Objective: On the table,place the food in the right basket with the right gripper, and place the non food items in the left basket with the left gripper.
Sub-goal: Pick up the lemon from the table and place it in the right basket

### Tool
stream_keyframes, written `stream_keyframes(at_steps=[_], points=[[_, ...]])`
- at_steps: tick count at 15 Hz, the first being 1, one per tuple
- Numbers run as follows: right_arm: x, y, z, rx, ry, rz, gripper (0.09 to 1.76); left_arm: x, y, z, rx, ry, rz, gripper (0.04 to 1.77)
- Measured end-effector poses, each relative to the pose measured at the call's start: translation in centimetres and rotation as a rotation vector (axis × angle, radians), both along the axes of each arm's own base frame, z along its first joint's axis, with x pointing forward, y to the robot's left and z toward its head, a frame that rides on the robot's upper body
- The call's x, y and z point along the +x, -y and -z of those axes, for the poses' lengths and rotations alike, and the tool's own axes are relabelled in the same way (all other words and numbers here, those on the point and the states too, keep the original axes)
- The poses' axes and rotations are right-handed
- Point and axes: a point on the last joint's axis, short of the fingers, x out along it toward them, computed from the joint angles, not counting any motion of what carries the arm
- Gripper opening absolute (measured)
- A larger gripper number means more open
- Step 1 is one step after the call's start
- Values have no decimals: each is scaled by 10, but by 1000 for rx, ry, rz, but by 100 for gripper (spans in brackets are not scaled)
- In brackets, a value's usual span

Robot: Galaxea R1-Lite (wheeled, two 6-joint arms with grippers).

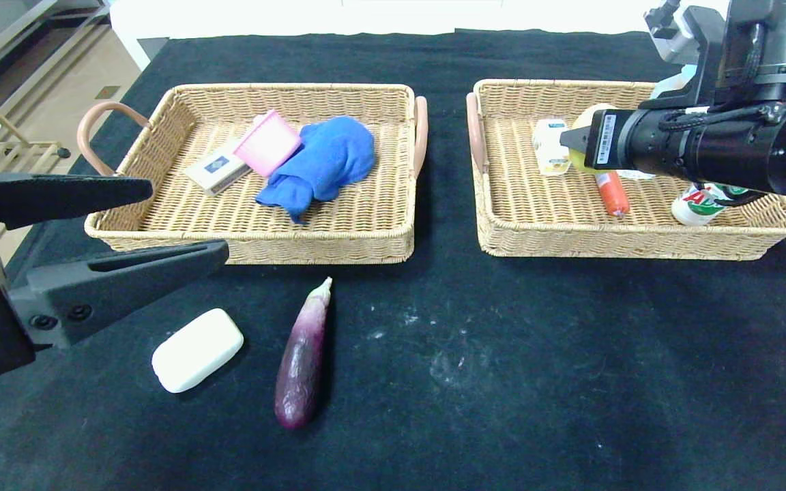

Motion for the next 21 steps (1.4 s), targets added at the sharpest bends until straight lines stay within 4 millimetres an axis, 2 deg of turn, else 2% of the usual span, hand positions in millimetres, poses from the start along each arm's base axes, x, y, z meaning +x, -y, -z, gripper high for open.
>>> stream_keyframes(at_steps=[7, 14, 18, 21], points=[[22, 27, 7, -79, -4, 18, 107, 0, 0, 1, 2, -3, 0, 172], [29, 33, 9, -107, -4, 41, 107, 2, 1, 1, 4, -6, 0, 172], [31, 33, 11, -104, -10, 41, 133, 2, 1, 1, 4, -6, 0, 172], [31, 33, 11, -104, -12, 37, 144, 2, 1, 3, 7, -12, 0, 172]])
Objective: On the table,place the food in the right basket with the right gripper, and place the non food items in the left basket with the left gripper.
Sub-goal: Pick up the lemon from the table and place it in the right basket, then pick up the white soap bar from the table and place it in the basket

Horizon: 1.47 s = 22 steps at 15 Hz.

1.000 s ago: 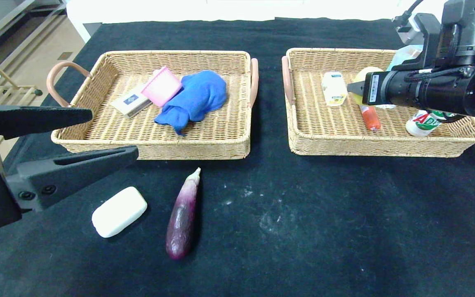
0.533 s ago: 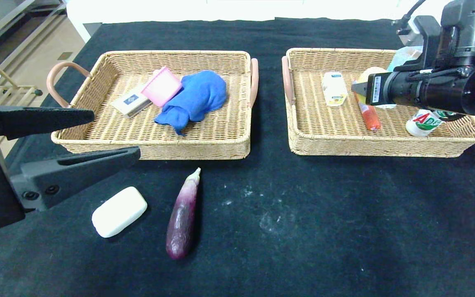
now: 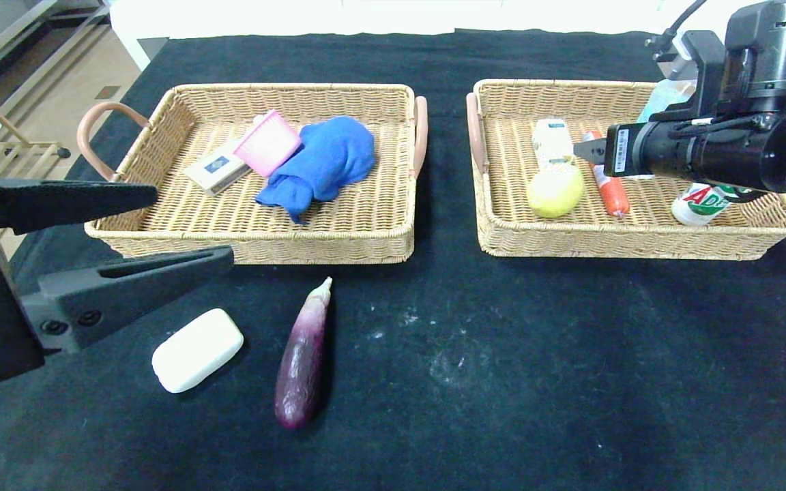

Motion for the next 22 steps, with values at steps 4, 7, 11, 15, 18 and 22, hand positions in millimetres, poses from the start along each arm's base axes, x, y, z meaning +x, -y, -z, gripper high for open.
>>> stream_keyframes(at_steps=[4, 7, 11, 15, 18, 22], points=[[-7, 1, -4, 4, 4, -37, 155, 1, 1, 2, 2, 10, -2, 172], [-15, 3, -6, 0, 3, -83, 160, 2, 1, 3, 3, 8, -1, 172], [-33, 8, -2, -61, -7, -221, 164, 2, 1, 2, 0, 10, 3, 172], [-61, 14, -2, -65, -16, -313, 167, 2, 2, 2, -2, 11, 7, 172], [-86, 17, 4, -85, -30, -360, 168, 1, 3, 2, -2, 11, 16, 172], [-123, 20, 10, -109, -105, -436, 169, 1, 4, 2, -2, 11, 20, 172]])
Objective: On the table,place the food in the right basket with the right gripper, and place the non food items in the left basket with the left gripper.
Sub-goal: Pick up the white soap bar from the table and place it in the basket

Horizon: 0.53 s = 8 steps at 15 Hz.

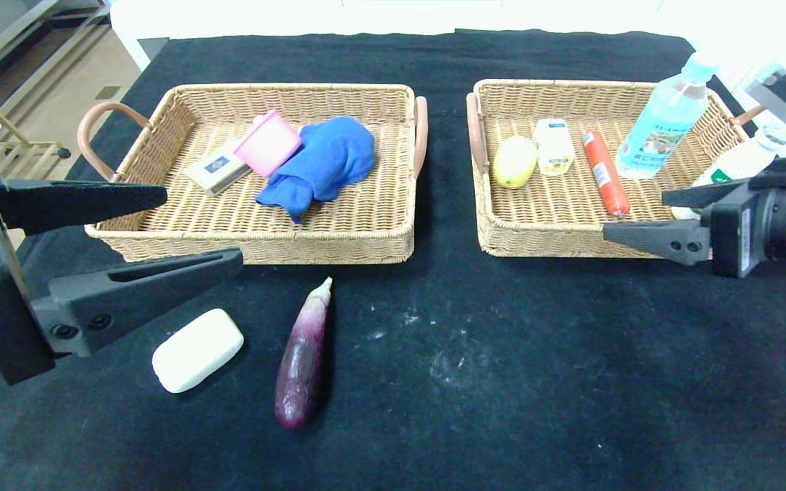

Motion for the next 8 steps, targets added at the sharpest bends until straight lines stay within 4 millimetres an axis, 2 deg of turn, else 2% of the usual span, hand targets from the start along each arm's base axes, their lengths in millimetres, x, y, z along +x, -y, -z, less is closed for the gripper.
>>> stream_keyframes(at_steps=[4, 8], points=[[-33, 11, -1, 18, -20, -66, 170, 0, 1, 1, 1, -3, 3, 172], [-51, 17, 8, 15, -28, -71, 170, 0, 1, 1, 2, -5, 9, 172]])
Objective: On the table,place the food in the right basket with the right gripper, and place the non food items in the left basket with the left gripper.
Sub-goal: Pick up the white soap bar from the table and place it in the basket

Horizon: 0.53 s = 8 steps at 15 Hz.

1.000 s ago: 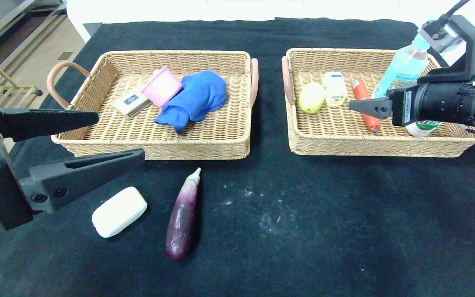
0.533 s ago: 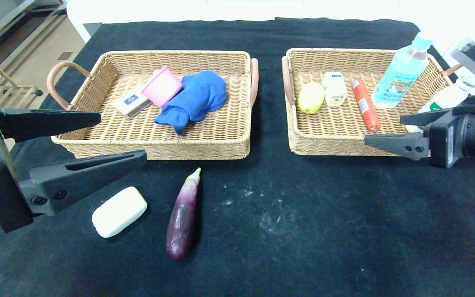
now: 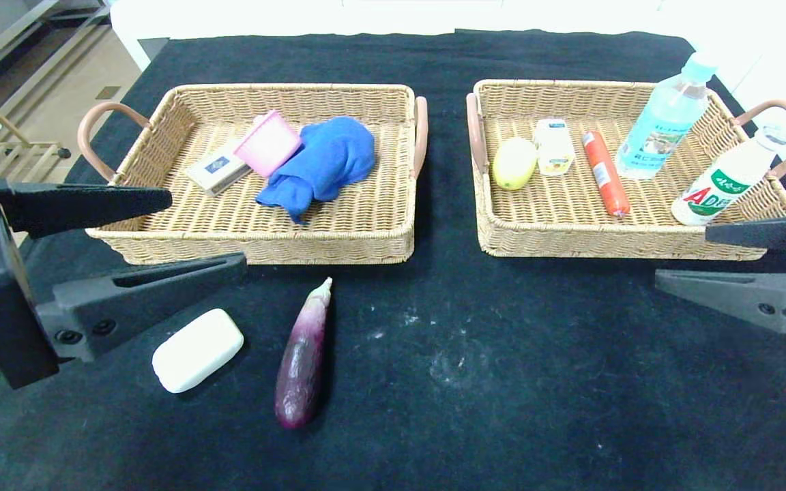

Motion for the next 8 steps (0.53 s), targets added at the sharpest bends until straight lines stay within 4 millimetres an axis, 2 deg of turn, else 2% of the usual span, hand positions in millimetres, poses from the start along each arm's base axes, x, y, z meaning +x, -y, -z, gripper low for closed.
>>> stream_keyframes(at_steps=[4, 8], points=[[-5, 0, 9, -8, -24, -10, 170, 1, 2, 1, 4, -6, 3, 172], [-5, 1, 10, -11, -28, -6, 170, 1, 5, 2, 9, -11, 18, 172]])
